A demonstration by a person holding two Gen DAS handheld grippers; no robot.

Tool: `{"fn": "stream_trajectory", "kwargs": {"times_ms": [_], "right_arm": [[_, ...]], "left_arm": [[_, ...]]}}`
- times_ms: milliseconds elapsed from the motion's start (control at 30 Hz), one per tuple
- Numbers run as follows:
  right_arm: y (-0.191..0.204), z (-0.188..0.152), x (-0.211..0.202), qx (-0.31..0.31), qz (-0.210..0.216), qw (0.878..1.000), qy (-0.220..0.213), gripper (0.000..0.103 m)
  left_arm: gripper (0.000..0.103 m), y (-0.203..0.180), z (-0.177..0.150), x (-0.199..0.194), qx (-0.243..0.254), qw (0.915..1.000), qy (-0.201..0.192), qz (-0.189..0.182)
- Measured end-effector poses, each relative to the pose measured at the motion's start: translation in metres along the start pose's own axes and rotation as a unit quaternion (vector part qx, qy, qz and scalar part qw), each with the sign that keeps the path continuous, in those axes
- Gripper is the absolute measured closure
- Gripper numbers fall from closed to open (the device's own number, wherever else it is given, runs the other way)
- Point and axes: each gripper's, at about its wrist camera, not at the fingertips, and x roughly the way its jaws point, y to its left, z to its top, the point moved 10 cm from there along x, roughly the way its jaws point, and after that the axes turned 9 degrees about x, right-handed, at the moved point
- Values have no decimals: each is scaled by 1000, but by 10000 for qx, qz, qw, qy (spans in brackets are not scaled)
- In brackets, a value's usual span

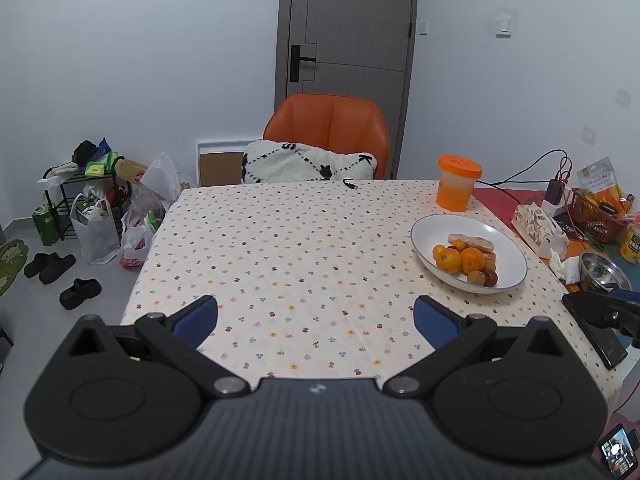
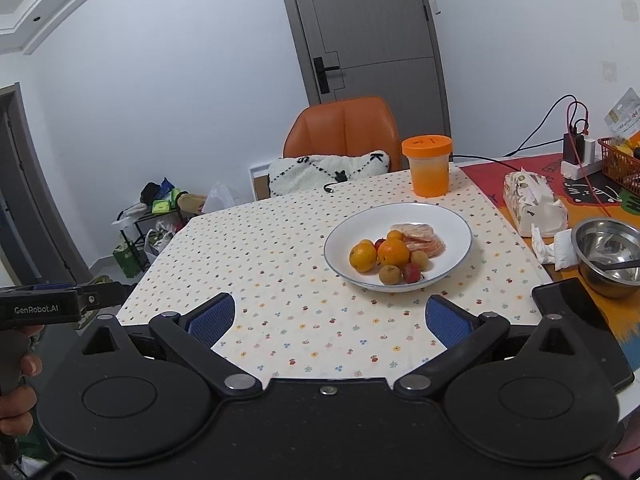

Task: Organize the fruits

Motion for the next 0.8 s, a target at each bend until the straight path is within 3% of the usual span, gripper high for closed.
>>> {"fn": "stream_trajectory", "kwargs": {"times_ms": [800], "right_arm": [[1, -3, 1, -18, -15, 10000, 24, 0]], "left_arm": [[0, -2, -2, 2, -27, 10000, 30, -78]]}}
